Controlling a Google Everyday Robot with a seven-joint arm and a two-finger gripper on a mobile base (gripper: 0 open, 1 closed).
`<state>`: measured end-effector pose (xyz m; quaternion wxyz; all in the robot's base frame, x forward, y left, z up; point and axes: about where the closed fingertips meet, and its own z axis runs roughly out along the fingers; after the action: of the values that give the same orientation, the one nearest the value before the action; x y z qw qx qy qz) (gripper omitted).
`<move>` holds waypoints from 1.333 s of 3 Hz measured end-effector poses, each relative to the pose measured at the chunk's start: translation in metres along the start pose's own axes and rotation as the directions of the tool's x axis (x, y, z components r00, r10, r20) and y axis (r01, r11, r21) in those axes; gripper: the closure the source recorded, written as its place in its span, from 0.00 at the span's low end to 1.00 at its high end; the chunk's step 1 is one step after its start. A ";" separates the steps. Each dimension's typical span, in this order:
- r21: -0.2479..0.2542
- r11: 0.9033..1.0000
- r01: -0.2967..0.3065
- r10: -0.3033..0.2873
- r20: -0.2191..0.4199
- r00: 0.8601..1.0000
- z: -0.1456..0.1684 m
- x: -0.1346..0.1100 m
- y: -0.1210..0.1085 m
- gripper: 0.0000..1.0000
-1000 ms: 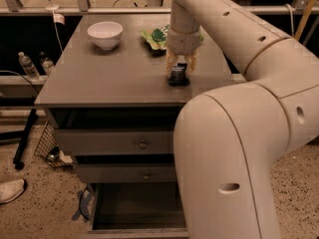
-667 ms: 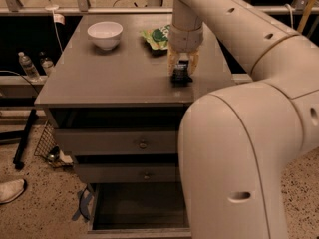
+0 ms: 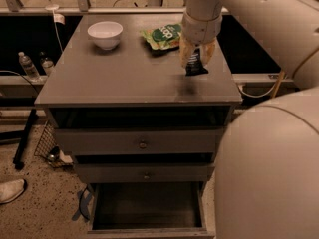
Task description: Place rxbar blueberry into bottom drawer
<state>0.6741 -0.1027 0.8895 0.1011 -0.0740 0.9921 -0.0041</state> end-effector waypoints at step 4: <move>-0.059 0.951 0.303 -0.303 0.006 0.953 -0.018 0.093 0.024 1.00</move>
Offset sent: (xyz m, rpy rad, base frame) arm -0.1020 -0.0062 0.0002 0.0750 0.0366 0.2794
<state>0.5767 -0.0931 0.8877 0.0954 -0.2281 0.9689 0.0095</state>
